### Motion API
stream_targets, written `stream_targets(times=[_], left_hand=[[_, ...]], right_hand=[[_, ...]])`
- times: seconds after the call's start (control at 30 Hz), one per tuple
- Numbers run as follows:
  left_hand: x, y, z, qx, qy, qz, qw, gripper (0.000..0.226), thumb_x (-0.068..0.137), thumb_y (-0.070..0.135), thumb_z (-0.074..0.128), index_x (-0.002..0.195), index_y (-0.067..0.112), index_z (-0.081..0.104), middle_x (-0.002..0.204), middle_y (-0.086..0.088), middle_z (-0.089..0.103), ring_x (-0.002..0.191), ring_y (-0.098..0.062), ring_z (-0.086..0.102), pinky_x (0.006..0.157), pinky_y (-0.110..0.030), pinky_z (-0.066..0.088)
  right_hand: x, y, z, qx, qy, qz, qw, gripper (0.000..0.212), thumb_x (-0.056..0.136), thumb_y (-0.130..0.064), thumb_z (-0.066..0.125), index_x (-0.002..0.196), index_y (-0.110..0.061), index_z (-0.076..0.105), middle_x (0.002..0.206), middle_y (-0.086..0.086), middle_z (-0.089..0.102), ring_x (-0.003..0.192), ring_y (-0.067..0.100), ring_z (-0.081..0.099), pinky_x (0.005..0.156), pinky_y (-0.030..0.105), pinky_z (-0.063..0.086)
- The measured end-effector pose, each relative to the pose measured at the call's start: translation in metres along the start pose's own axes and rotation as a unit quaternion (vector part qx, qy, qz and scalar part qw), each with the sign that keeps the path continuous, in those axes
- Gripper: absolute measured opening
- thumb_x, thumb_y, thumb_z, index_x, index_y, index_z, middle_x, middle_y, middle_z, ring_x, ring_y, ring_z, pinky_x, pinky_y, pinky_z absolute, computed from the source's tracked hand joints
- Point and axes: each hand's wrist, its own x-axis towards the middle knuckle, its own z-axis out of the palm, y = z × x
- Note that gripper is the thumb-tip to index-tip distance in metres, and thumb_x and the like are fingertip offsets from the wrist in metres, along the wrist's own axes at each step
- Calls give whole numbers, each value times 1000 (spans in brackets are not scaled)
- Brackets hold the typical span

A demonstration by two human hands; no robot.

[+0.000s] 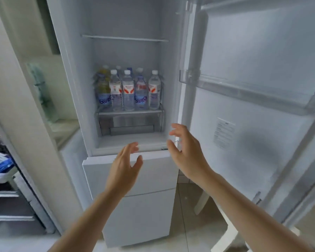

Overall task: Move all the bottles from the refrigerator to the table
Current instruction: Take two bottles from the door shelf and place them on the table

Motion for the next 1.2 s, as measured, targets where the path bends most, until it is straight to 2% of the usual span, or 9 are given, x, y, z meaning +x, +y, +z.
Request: stream_targets(times=[0.13, 0.23, 0.57, 0.7, 0.83, 0.9, 1.0, 1.1, 1.2], left_hand=[[45, -58, -37, 8, 29, -27, 999, 34, 90, 13, 62, 122, 20, 55, 104, 10, 63, 94, -12, 58, 83, -28, 43], [81, -98, -56, 0, 36, -37, 999, 34, 88, 9, 62, 121, 18, 56, 101, 8, 64, 91, -12, 59, 85, -29, 44], [200, -161, -59, -59, 53, -74, 994, 37, 88, 5, 60, 122, 17, 55, 115, 2, 62, 104, -18, 58, 84, -25, 41], [250, -175, -42, -50, 72, -78, 993, 43, 87, 8, 62, 129, 12, 53, 124, -4, 58, 108, -20, 55, 82, -16, 34], [305, -182, -26, -92, 81, -140, 983, 41, 91, 15, 60, 130, 17, 48, 111, 3, 55, 80, -5, 53, 71, -17, 32], [336, -189, -18, -158, 104, -173, 967, 28, 92, 17, 58, 119, 18, 51, 108, 1, 58, 85, -8, 56, 74, -22, 36], [377, -213, -3, -193, 137, -190, 953, 25, 83, 27, 53, 102, 11, 57, 96, -5, 65, 84, -20, 60, 75, -35, 48], [402, -237, 10, -224, 159, -208, 939, 49, 72, 41, 55, 113, 14, 54, 106, -7, 66, 94, -25, 66, 84, -52, 55], [413, -244, 17, -234, 185, -214, 930, 61, 74, 39, 61, 126, 12, 47, 119, -11, 61, 106, -28, 62, 91, -54, 51]], right_hand=[[56, -8, 68, 16, 0, 3, 1000, 43, 93, -20, 56, 134, -17, 44, 122, -3, 59, 115, 12, 53, 98, 24, 38], [92, -10, 114, 54, -2, 29, 998, 43, 92, -18, 57, 133, -16, 45, 120, -1, 58, 115, 13, 53, 101, 31, 41], [207, 5, 208, 88, 2, 109, 990, 48, 90, -26, 61, 134, -14, 43, 125, 3, 55, 112, 17, 55, 98, 33, 45], [267, 20, 240, 95, 0, 119, 988, 54, 88, -32, 63, 135, -13, 42, 125, 2, 57, 113, 19, 56, 97, 35, 46], [318, 32, 267, 112, -16, 112, 987, 47, 89, -27, 64, 130, -11, 46, 116, -2, 53, 111, 14, 53, 87, 23, 40], [339, 38, 285, 114, -28, 92, 989, 45, 89, -25, 64, 129, -13, 47, 121, -1, 54, 115, 16, 52, 88, 22, 37], [364, 47, 312, 91, -50, 67, 992, 68, 87, -32, 62, 145, -19, 30, 144, 3, 41, 133, 19, 40, 103, 26, 35], [382, 54, 326, 93, -47, 50, 993, 81, 88, -34, 62, 151, -18, 13, 154, 3, 27, 141, 19, 27, 116, 36, 28], [388, 56, 337, 69, -28, 46, 996, 89, 90, -33, 62, 152, -15, 2, 158, 5, 15, 145, 21, 18, 118, 34, 22]])
